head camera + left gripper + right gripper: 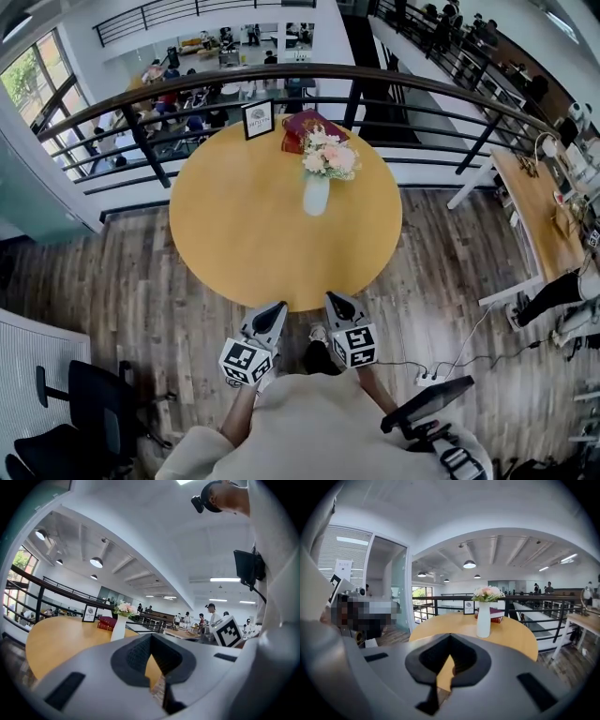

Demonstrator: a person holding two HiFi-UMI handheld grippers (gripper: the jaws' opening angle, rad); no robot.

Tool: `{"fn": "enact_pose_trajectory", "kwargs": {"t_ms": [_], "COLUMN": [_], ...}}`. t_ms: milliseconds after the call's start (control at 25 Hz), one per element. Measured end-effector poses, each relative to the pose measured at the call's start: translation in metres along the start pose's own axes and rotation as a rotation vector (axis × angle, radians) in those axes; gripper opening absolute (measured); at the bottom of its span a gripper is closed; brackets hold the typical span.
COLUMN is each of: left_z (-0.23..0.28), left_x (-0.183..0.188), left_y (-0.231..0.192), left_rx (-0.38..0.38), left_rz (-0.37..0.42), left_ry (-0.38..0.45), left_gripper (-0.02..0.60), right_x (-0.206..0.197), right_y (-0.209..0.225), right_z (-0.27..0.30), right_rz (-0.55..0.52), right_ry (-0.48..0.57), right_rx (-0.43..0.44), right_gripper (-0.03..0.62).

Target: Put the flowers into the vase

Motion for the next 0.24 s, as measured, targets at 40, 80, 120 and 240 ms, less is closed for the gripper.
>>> {"fn": "enact_pose_trajectory", "kwargs": {"t_ms": [40, 80, 120, 240], "left_z": [-0.004, -0.009, -0.014, -0.033], "left_x": [-0.002, -0.004, -0.006, -0.013], "left_y": [0.003, 0.006, 0.008, 0.011], "left_rx": [-0.001, -0.002, -0.003, -0.006], "left_rz": [-0.002, -0.005, -0.01, -0.022], "left_ry": [-0.001, -0.002, -0.002, 0.004], "left_gripper": [0.006, 0.006, 0.006, 0.006], "right_x": [-0.002, -0.005, -0.007, -0.012], "right_y": [-0.003, -0.007, -0.012, -0.029], "right_z": [-0.004, -0.009, -0.013, -0.023], "right_rz": [0.003, 0.005, 0.004, -0.011], "right_ry": [-0.003, -0.007, -0.009, -0.012], "right_rx": [-0.001, -0.002, -0.002, -0.003], "right_gripper": [0.008, 0.008, 0.008, 0.008]}}
Point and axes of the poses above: the fingertips, and each gripper's own axes: z forward along the fingers, y to its right, x out of its top, the point moved 5 cm from there along -z, backward along the fingers
